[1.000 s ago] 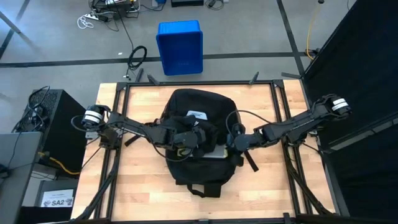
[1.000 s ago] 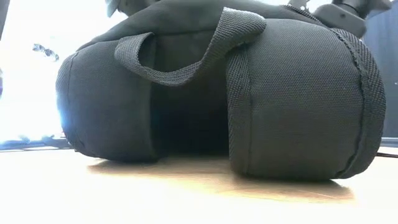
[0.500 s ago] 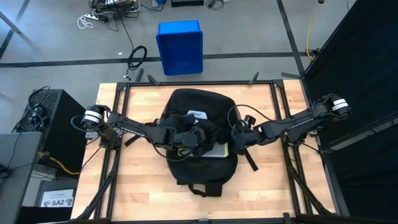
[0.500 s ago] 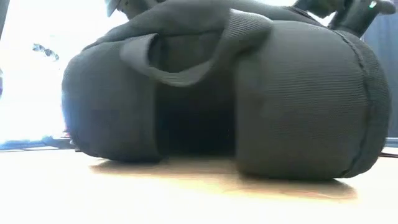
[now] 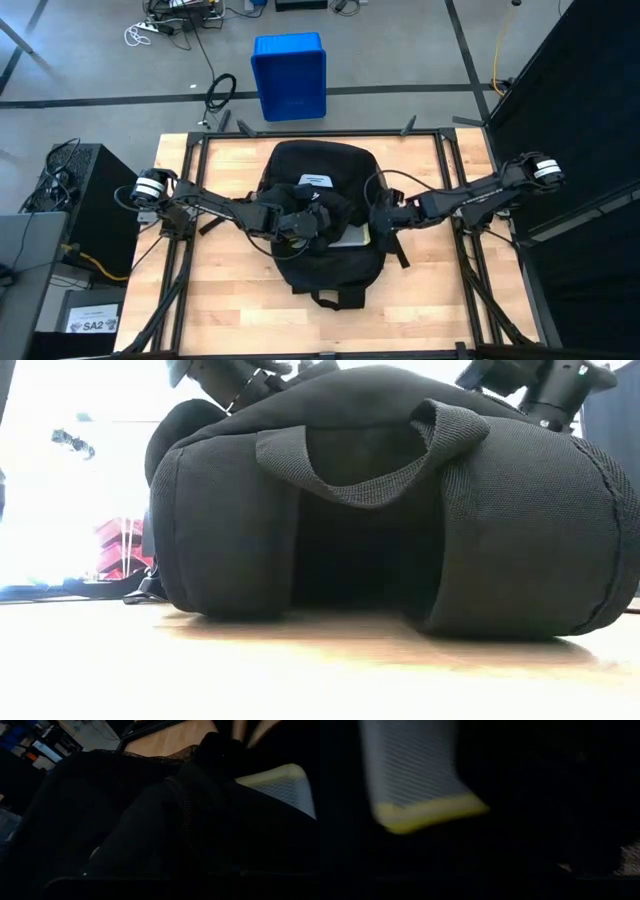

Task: Unpack backpack
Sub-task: Close the black backpack

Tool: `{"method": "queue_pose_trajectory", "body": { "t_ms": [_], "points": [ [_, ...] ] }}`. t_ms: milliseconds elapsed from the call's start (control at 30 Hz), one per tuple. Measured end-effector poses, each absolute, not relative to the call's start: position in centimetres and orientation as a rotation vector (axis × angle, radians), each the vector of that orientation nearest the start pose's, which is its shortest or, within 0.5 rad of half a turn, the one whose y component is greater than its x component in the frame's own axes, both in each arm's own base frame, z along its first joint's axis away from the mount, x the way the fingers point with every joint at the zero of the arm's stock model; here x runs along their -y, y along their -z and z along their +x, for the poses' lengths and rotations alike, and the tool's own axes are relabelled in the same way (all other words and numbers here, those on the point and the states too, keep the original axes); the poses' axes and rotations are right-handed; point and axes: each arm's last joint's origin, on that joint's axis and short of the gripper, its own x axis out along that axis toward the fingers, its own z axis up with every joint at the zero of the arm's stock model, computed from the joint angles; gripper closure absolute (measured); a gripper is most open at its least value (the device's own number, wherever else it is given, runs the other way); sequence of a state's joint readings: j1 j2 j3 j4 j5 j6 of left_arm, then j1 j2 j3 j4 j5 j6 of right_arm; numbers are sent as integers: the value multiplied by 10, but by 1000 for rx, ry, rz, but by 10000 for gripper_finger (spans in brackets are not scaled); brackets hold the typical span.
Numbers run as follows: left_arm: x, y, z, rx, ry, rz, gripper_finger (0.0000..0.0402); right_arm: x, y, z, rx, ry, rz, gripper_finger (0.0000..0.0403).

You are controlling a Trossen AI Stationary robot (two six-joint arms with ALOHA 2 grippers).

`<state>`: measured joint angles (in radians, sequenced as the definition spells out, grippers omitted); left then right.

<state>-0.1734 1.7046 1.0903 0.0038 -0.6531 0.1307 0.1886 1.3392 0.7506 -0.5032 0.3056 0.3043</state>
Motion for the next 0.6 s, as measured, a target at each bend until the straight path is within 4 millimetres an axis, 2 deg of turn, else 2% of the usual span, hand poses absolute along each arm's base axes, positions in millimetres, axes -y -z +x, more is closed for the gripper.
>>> {"method": "queue_pose_trajectory", "body": {
  "t_ms": [100, 400, 600],
  "points": [
    [48, -230, 358, -567, -454, 388, 401, -47, -194, 243, -950, 200, 25, 369],
    [68, -283, 332, -400, -498, 428, 396, -77, -205, 251, -767, 61, 53, 359],
    [97, -304, 325, -239, -323, 417, 368, -81, -204, 247, -765, 141, -14, 366]
  ]
}}
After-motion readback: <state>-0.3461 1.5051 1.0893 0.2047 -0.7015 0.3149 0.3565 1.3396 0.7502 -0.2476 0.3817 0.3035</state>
